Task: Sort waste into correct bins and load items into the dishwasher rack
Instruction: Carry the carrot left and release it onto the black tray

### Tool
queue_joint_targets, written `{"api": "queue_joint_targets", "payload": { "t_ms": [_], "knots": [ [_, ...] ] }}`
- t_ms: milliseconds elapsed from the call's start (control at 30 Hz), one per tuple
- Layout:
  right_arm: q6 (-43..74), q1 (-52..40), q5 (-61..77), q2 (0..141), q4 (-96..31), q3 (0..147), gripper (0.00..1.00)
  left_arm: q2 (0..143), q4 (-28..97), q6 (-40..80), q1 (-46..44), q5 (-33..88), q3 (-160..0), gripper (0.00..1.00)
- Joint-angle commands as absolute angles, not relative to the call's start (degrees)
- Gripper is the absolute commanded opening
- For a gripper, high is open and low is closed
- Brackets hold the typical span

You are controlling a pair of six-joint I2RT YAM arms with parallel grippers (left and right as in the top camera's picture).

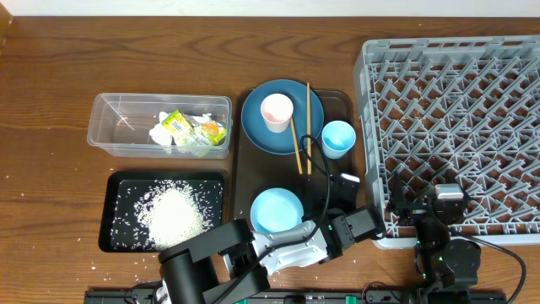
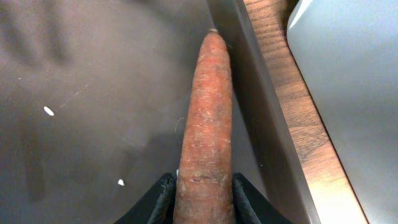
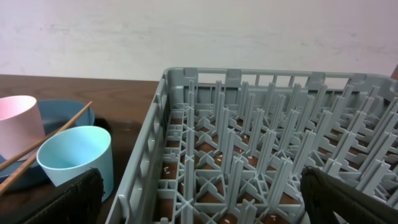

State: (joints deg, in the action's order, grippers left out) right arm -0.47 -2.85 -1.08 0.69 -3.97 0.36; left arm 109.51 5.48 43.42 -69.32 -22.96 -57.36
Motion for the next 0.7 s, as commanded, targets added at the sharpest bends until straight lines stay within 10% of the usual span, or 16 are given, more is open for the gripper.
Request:
{"api": "queue_joint_targets", "payload": {
  "t_ms": [0,667],
  "knots": [
    [-0.7,-2.3,-1.1,0.4,-4.2,0.3,0.99,109.8,6.5,43.1,-69.2,-23.4,-57.3,0.29],
    [-0.7,-2.3,-1.1,0.4,-4.2,0.3,0.99,92.2,17.6,43.2,-70.6,-23.0,-57.3,0.21]
  ]
}}
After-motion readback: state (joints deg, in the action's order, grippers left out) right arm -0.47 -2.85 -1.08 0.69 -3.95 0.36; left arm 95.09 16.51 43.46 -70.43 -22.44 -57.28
